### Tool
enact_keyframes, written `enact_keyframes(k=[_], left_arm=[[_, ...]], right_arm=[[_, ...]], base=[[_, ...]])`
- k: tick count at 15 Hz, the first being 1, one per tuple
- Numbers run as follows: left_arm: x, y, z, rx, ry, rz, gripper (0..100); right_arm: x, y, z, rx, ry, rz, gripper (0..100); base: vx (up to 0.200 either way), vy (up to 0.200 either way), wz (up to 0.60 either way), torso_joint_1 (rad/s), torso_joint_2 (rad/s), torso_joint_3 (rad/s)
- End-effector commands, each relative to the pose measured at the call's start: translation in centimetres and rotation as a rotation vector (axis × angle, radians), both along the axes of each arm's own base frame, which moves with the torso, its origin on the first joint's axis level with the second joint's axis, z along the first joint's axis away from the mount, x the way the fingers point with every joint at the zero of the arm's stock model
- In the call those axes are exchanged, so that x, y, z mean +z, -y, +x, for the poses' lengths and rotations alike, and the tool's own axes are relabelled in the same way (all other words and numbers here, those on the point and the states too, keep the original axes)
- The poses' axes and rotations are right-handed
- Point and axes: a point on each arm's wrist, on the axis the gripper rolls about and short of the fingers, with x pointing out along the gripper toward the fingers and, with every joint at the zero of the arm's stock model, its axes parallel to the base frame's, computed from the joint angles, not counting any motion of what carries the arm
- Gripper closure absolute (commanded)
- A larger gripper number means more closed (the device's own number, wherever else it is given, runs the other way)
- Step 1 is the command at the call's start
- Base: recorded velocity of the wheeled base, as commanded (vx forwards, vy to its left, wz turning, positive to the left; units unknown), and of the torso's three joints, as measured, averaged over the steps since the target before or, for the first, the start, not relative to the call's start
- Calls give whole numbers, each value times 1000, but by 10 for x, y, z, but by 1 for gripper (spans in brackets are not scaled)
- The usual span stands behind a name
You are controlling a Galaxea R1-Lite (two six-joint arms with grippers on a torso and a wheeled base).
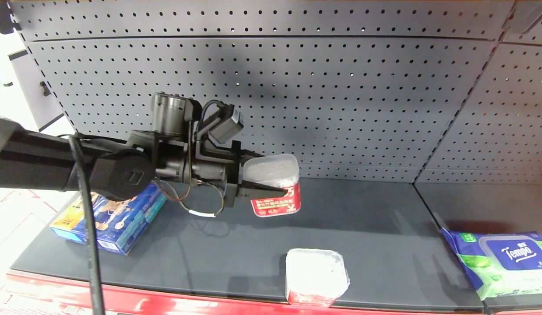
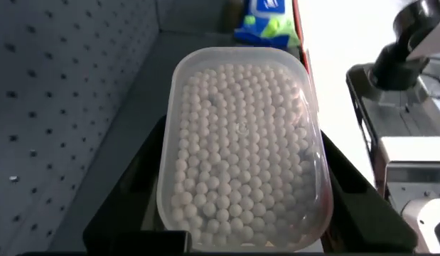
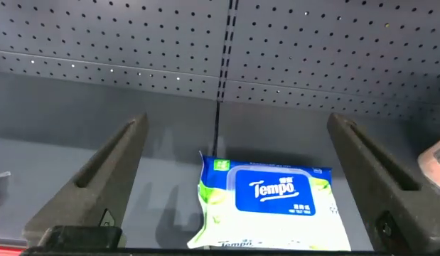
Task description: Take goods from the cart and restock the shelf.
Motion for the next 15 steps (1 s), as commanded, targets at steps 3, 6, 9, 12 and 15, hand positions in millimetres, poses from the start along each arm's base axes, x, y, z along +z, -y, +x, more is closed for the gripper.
enact_keyframes(k=[3,6,9,12,15], left_arm=[[-38,30,7,-68,-29,48,100],[-46,46,14,-85,-21,54,100],[-53,56,24,-96,7,52,100],[-63,69,31,-113,8,55,100],[-67,75,38,-116,21,51,100]], right_arm=[[-1,0,0,-10,-2,0,0],[1,1,1,-20,1,-1,0],[3,1,1,-20,7,-2,0],[4,1,1,-20,8,-4,0],[5,1,1,-20,7,-3,0]], base=[[0,0,0,0,0,0],[0,0,0,0,0,0],[0,0,0,0,0,0],[0,0,0,0,0,0],[0,0,0,0,0,0]])
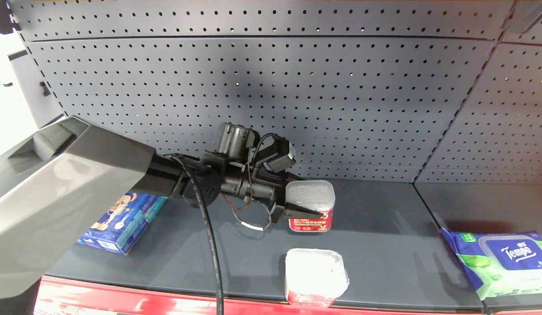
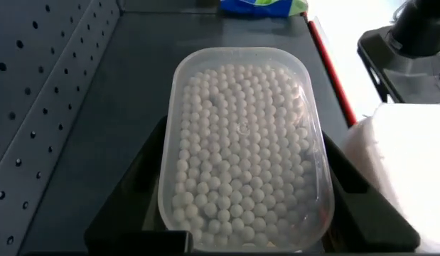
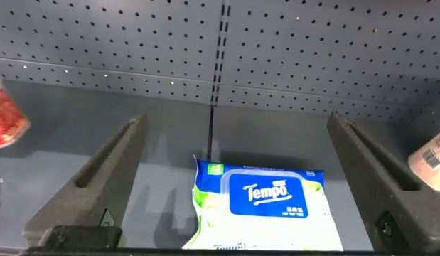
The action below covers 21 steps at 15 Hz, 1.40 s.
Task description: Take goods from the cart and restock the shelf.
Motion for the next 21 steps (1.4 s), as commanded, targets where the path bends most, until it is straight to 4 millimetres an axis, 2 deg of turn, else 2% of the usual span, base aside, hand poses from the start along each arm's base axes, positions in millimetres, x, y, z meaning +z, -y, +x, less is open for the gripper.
enact_keyframes(k=[1,8,18,19,21], left_arm=[[-7,4,4,-2,-4,4,100],[-15,-3,15,21,3,11,100],[-23,0,17,12,2,18,100],[-23,0,18,13,5,18,0],[-23,0,17,12,4,18,0]], right_arm=[[1,0,1,0,-5,1,0],[-2,1,2,-6,-17,4,0],[-3,1,2,-8,-20,5,0],[-4,1,2,-8,-20,5,0],[-4,1,2,-8,-21,5,0]], base=[[0,0,0,0,0,0],[0,0,0,0,0,0],[0,0,0,0,0,0],[0,0,0,0,0,0],[0,0,0,0,0,0]])
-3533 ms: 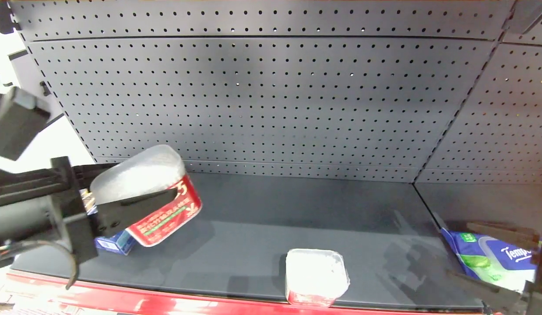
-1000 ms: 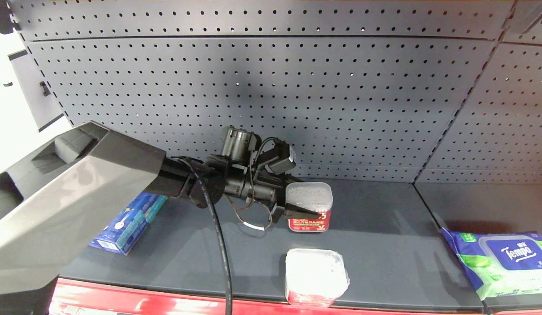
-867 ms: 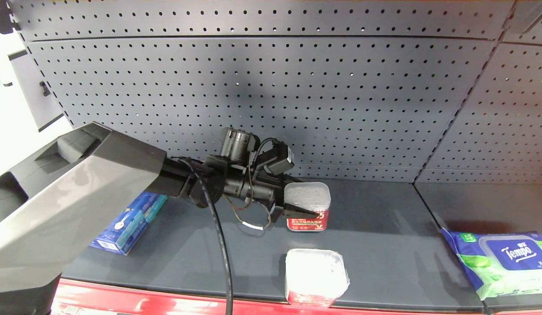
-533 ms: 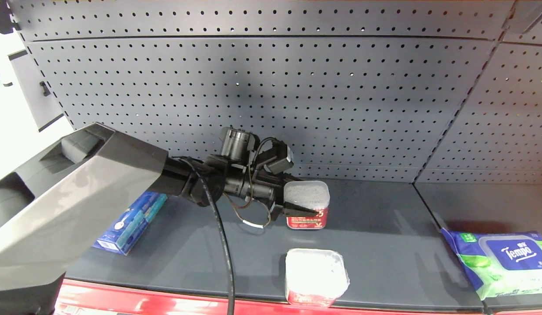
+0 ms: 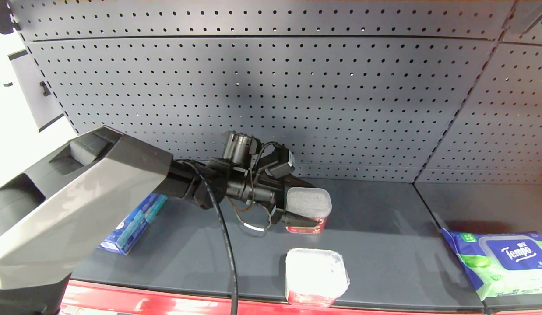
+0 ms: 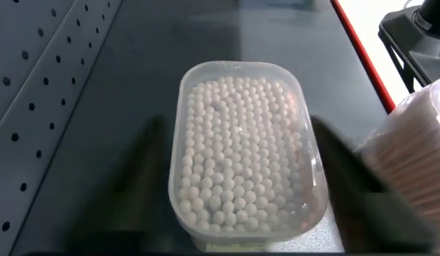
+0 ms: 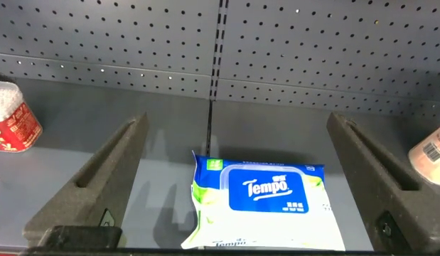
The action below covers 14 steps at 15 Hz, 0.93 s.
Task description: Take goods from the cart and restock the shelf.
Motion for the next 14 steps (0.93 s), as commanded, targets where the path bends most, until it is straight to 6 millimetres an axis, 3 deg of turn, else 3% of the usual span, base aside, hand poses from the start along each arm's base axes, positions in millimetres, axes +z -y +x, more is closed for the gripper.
enact_keyframes(k=[1,3,8,14], left_arm=[[2,0,0,2,3,-1,0],[4,-3,0,8,7,-4,0],[19,-38,-6,70,-3,1,0],[56,-77,-52,118,-6,-1,0]], right_arm=[[0,0,1,1,-3,0,0],[0,0,1,1,-3,0,0],[-1,0,1,1,-4,2,0],[-8,-1,0,21,-25,5,0]], base=[[0,0,0,0,0,0],[0,0,0,0,0,0],[0,0,0,0,0,0],[0,0,0,0,0,0]])
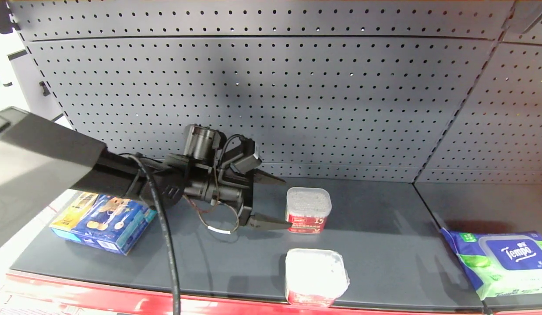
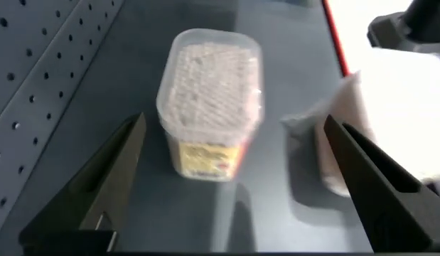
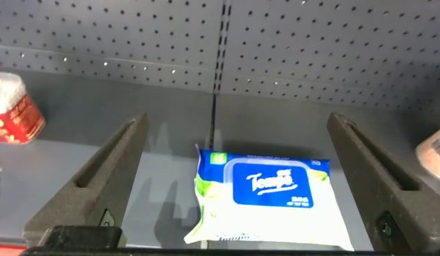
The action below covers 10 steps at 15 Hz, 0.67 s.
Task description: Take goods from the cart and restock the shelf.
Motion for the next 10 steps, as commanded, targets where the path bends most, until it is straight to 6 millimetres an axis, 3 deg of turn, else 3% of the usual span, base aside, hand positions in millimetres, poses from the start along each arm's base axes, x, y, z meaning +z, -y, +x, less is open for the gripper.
enact_keyframes(k=[1,4,6,7,8,9,10], left_arm=[[36,-32,-32,72,49,-10,0],[73,-54,-73,267,33,-10,0],[89,-60,-100,477,32,3,0],[91,-62,-103,507,33,6,0],[90,-71,-132,708,28,34,0],[87,-76,-146,788,13,40,0],[85,-83,-176,915,-43,-8,0]], right_arm=[[0,0,3,15,-15,1,0],[19,0,23,91,-36,5,0],[15,-5,26,188,-62,8,0],[14,-6,26,199,-68,7,0],[5,-10,29,257,-112,8,0],[4,-11,33,274,-137,11,0],[-1,-12,46,286,-204,18,0]], base=[[0,0,0,0,0,0],[0,0,0,0,0,0],[0,0,0,0,0,0],[0,0,0,0,0,0],[0,0,0,0,0,0],[0,0,0,0,0,0],[0,0,0,0,0,0]])
